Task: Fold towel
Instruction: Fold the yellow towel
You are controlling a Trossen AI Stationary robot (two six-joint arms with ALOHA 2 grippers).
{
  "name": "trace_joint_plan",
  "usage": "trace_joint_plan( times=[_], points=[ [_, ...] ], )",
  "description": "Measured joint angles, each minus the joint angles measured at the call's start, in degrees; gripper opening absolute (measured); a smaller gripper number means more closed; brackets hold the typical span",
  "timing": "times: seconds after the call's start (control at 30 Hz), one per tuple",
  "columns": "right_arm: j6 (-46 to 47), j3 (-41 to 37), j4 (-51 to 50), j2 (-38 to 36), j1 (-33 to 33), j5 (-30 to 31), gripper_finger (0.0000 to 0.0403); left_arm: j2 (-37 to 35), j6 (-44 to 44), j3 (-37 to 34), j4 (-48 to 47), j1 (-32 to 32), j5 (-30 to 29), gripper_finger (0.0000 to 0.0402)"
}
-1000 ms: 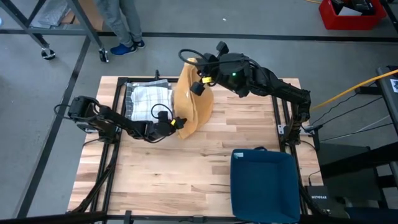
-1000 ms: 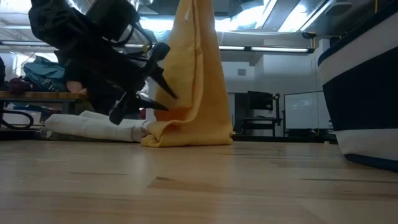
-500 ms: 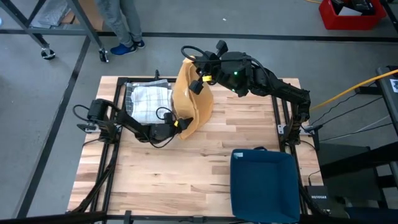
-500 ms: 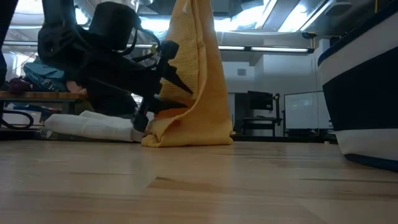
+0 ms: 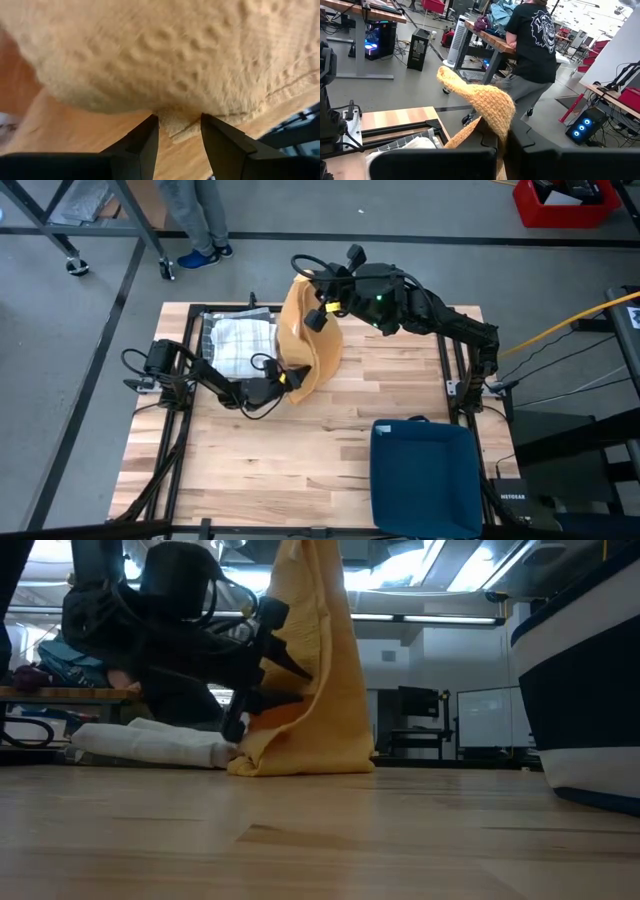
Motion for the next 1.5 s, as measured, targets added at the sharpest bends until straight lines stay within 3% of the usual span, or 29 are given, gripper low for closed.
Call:
trace_joint_plan(
  times=[0.2,0.33,0.5,0.83,1.1,1.5],
  points=[
    [-0.04,0.0,0.13,0.0,0.0,0.02,0.0005,-0.02,10.44,0.0,7.72,-1.16,-0.03,0.0117],
    [-0.04,0.0,0.13,0.0,0.0,0.02,0.0007,-0.12,16.36,0.01,10.28,-1.59,-0.03,0.007],
    [-0.47,0.0,-0.45,0.0,0.0,0.08,0.0004,-0.15,16.89,0.0,10.09,-3.03,-0.14,0.0007],
    [-1.7,0.02,-6.75,-0.11,0.0,5.62,0.0004,-0.69,31.18,0.04,19.78,-8.33,-0.19,0.0002],
    [-1.53,0.02,-11.81,-0.15,0.04,5.92,0.0004,-7.8,42.87,0.13,19.48,-8.5,-2.74,0.0001],
    [-0.86,0.07,-11.14,-3.25,0.04,5.55,0.0004,-30.19,73.73,0.13,16.51,-8.5,-4.36,0.0]
  ],
)
